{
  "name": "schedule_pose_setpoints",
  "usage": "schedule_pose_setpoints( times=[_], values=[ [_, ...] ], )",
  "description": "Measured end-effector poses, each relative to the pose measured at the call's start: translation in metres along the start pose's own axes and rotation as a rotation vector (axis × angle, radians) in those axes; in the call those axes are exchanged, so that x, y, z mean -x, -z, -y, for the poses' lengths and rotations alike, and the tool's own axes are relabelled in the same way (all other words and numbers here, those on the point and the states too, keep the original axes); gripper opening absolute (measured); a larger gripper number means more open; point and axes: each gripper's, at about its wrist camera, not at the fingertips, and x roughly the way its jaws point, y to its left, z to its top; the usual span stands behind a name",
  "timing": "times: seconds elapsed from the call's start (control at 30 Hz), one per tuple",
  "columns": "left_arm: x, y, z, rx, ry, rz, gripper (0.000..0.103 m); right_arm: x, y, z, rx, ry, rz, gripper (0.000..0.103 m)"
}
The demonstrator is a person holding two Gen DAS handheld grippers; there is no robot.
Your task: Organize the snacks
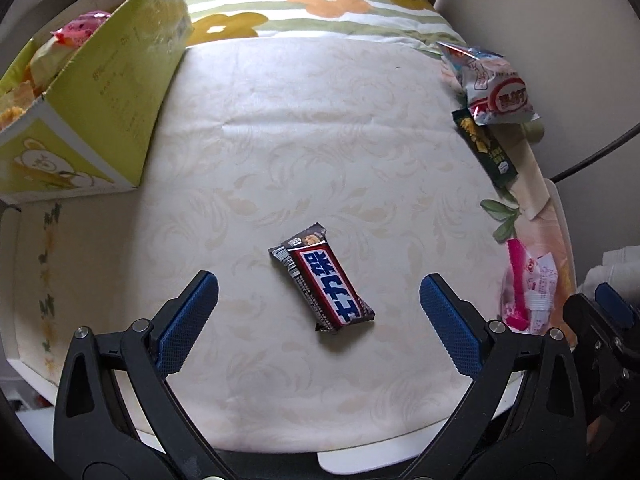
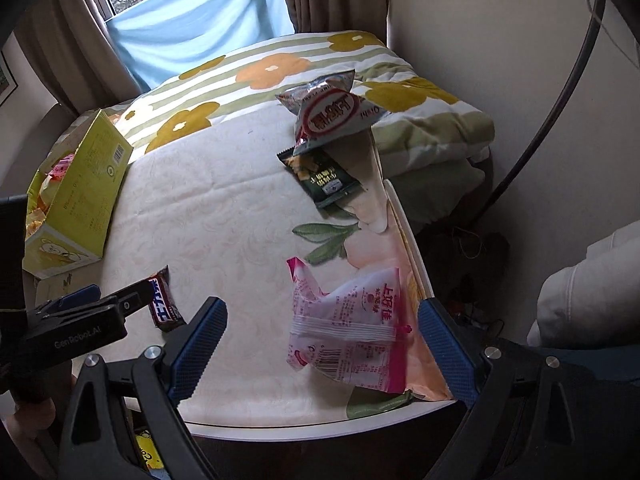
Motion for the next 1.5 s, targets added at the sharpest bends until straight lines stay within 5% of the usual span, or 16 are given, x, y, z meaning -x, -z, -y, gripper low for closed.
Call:
schedule_pose_setpoints(
  times=[0.47,0.63,1.1,1.5],
  values=[
    [-0.038,0.008,0.004,-0.008,-0.088,-0.045,0.064,-0.03,0.033,0.002,-0.044,0.022,0.016,0.095],
    [-0.035,0.006,0.006,-0.037,-0.087,-0.039,0.037,-0.038,0.034,0.008,-0.069,0.034,0.005,0.095],
    [-0.035,0.002,0.002,-0.078,-0.065,-0.058,0.031,-0.057,0.029,0.011,-0.098,0.092,-0.025,0.095],
    [-0.026,0.003,-0.006,-0.06,-0.055,-0.049,0.03,-0.061,0.028,0.009,-0.006,0.133,-0.01,0.056]
  ],
)
